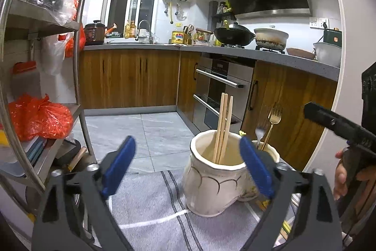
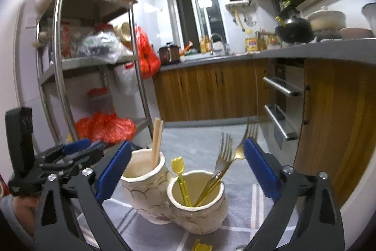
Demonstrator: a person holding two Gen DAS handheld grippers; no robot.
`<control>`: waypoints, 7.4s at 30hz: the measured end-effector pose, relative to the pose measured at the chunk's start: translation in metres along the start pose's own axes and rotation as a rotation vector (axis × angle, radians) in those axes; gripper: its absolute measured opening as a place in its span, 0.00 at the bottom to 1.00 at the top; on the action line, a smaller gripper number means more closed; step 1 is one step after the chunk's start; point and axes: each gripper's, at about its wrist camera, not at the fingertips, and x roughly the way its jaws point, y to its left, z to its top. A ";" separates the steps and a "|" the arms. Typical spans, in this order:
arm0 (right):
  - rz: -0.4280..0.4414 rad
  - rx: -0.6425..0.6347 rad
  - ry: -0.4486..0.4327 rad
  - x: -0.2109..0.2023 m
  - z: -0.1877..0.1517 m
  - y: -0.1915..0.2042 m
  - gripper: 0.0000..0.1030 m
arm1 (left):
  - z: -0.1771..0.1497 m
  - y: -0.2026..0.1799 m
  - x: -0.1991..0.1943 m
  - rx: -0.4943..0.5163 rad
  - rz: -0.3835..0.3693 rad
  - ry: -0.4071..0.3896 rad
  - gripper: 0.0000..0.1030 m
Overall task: Organize utensils
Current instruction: 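Move both open tools back over the remaining utensils, then grasp the yellow spatula with the right tool while the left grasps a wooden chopstick, then release chopstick into tall pot with left tool while right releases yellow spatula into short pot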
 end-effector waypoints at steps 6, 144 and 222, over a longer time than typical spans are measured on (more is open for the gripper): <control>-0.039 0.044 -0.016 -0.024 0.003 -0.007 0.95 | -0.007 0.000 -0.016 -0.017 0.016 0.007 0.94; -0.019 0.050 0.319 -0.044 -0.084 -0.019 0.10 | -0.081 -0.072 -0.033 0.171 -0.244 0.171 0.06; 0.018 -0.004 0.208 0.050 -0.041 0.005 0.17 | -0.003 -0.009 0.025 -0.003 -0.057 0.043 0.06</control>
